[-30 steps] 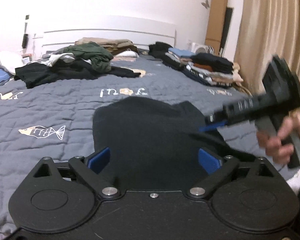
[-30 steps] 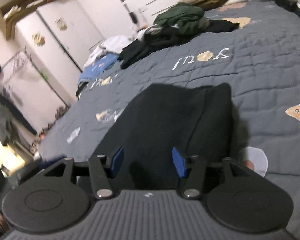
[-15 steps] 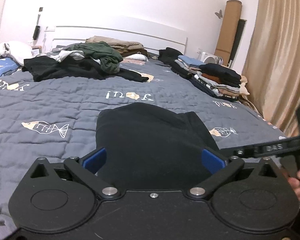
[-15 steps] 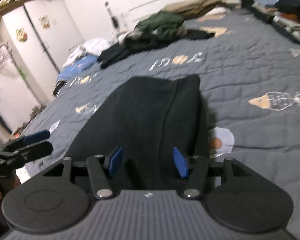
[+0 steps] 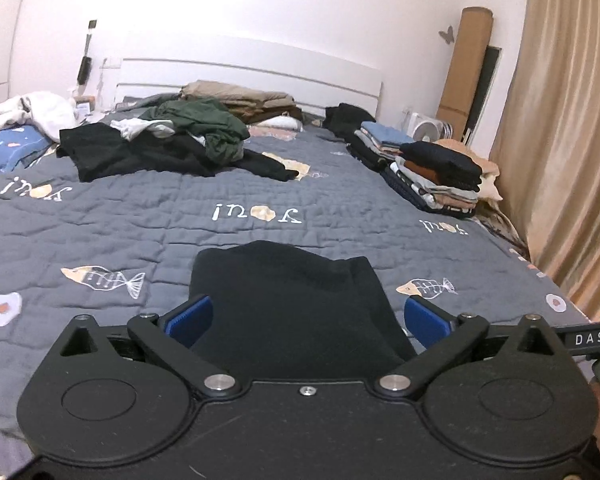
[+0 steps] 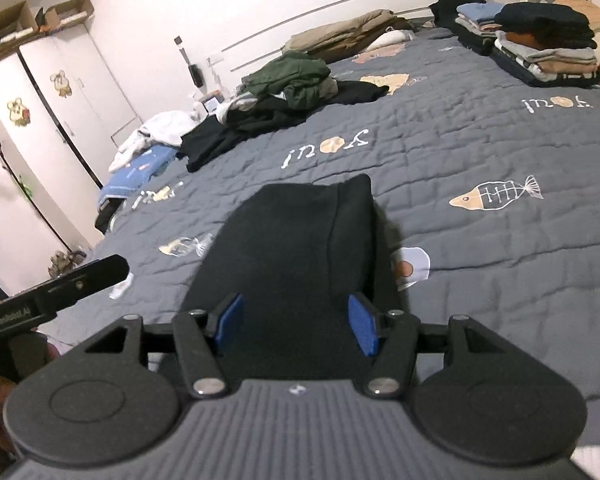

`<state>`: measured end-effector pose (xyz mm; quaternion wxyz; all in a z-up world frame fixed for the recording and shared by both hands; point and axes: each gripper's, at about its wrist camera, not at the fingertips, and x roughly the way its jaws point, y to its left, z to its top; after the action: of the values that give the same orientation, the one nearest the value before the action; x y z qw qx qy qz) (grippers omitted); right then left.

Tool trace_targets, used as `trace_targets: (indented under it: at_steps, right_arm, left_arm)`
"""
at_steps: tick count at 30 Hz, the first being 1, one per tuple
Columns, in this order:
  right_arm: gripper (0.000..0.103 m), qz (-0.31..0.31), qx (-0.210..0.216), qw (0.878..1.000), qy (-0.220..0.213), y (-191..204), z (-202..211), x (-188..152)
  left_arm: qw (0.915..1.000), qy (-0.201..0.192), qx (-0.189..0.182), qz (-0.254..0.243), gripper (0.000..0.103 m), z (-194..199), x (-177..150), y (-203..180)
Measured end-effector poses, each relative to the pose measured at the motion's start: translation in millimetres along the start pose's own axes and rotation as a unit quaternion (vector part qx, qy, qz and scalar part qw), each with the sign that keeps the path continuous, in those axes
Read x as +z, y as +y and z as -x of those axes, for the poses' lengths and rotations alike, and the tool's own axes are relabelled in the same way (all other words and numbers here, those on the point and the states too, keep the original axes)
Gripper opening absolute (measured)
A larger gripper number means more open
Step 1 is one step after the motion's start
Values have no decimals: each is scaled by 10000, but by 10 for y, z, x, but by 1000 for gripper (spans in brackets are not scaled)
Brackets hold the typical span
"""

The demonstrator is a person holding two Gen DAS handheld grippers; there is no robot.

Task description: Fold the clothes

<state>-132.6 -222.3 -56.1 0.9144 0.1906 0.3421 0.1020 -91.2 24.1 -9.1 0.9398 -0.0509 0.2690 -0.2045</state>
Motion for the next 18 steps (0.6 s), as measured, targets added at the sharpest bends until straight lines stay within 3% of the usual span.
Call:
trace_targets:
  at_steps: [9, 18]
  right_arm:
    - [58, 164, -142, 9997, 119, 397, 408, 132]
    - [58, 437, -133, 9989, 99, 618, 591, 172]
  left_arm:
    - [9997, 195, 59, 133, 103, 607, 303, 121]
    - [9989, 385, 266, -1, 103, 731, 243, 181]
